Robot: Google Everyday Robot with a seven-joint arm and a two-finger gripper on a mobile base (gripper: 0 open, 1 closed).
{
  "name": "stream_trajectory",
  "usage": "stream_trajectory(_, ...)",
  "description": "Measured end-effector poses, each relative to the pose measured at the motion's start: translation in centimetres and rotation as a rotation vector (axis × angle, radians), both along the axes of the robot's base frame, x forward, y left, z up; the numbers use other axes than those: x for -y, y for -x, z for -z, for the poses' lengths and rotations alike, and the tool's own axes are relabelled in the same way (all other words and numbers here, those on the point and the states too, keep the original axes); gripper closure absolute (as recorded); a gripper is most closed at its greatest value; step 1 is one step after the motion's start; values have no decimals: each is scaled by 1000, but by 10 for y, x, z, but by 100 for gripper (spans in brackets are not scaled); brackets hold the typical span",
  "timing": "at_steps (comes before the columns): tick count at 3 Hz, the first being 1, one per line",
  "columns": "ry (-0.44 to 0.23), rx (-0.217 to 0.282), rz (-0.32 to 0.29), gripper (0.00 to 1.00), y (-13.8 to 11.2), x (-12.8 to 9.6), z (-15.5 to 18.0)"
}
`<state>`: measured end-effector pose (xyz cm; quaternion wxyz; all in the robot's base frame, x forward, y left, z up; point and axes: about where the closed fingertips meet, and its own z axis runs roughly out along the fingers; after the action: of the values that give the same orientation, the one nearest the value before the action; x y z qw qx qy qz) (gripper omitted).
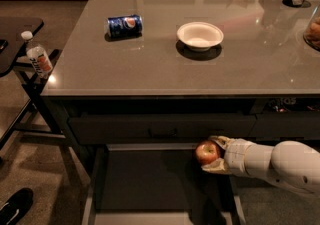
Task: Place apple into middle drawer
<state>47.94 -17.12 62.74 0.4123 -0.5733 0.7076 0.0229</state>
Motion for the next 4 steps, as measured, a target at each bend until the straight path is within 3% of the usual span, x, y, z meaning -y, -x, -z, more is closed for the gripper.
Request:
stream_trajectory(1,3,-20,5,100,-1,-4,10)
stream_trajectory(2,-1,-59,23,100,-2,-10,46)
stream_trajectory(4,-61,-72,63,100,-9,-21,116)
